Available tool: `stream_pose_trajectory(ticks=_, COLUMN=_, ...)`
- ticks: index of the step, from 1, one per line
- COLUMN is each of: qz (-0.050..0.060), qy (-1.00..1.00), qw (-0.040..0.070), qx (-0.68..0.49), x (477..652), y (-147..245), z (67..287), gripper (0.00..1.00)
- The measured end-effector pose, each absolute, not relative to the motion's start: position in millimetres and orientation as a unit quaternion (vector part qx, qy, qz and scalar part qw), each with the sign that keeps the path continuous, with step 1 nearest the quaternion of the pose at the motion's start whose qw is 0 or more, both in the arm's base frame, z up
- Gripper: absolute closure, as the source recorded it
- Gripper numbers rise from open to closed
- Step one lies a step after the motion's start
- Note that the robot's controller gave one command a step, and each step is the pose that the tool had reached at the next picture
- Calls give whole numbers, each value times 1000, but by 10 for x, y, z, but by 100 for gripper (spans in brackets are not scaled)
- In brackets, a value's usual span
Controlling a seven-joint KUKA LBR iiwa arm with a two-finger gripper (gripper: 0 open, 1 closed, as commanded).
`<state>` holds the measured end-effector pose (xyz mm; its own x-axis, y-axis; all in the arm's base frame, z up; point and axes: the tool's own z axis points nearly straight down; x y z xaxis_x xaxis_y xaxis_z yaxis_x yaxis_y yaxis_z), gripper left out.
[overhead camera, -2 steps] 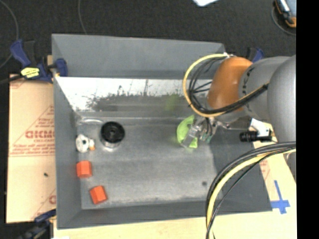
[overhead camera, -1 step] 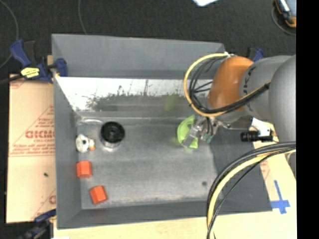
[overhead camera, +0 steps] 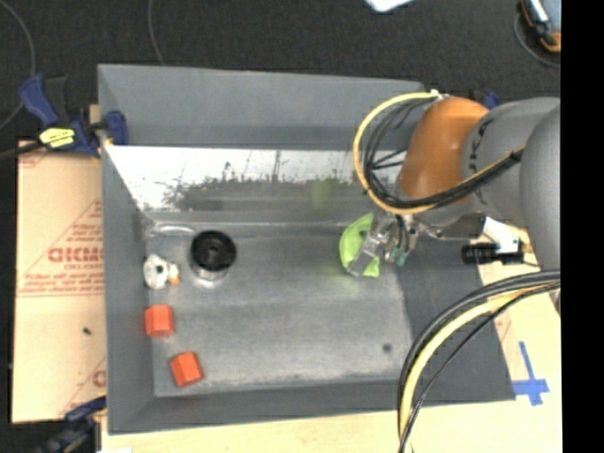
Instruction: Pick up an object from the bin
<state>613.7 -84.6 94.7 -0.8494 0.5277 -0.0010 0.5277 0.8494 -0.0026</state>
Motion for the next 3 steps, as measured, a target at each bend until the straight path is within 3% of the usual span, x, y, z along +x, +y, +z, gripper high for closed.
stream_pose_trajectory(ticks=1, qz=-1, qy=962, qw=5, qx=274, x=6162, y=-853, z=1122, gripper=100)
stream_pose_trajectory(ticks=3, qz=-1, qy=962, qw=5, qx=274, x=6161, y=-859, z=1249, gripper=100)
